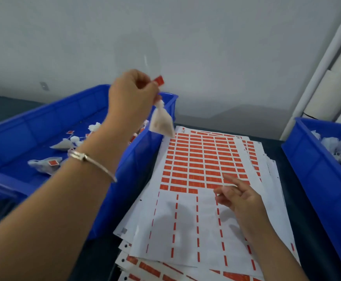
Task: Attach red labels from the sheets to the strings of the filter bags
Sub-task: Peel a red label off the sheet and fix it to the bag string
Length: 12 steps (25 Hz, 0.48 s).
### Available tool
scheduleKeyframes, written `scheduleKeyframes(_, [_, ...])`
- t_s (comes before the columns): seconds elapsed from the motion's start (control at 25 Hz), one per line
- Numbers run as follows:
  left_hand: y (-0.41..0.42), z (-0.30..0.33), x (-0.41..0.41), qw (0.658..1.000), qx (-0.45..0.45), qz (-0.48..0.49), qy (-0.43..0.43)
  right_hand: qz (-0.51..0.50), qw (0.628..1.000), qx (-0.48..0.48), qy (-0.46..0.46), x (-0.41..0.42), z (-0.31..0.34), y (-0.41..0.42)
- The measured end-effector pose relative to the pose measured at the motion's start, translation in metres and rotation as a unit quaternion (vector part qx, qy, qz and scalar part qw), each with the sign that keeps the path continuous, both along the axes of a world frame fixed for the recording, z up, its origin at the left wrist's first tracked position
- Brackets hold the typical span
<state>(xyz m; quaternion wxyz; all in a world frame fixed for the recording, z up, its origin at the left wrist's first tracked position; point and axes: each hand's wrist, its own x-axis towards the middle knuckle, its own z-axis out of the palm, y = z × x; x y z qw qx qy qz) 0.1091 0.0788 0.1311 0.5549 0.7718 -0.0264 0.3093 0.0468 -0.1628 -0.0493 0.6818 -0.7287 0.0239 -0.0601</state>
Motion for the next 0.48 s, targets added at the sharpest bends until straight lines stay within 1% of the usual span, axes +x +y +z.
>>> scheduleKeyframes(0.04, [0.016,0.009,0.011,1.000,0.005,0.016,0.011,0.004,1.000,-0.003,0.002,0.000,-0.001,0.000])
scheduleKeyframes(0.12, [0.044,0.013,0.031,0.996,0.045,0.045,0.066,0.013,1.000,-0.005,0.000,0.001,-0.003,0.002])
scheduleKeyframes(0.24, [0.072,-0.011,0.050,0.980,0.103,0.068,0.158,0.021,0.999,-0.030,0.002,0.004,-0.007,0.004])
scheduleKeyframes(0.4, [0.089,-0.046,0.061,0.953,0.184,0.120,0.209,0.033,0.997,-0.071,0.024,0.004,-0.012,0.006])
scheduleKeyframes(0.48, [0.092,-0.055,0.062,0.939,0.211,0.121,0.243,0.036,0.996,-0.081,0.027,0.003,-0.012,0.007])
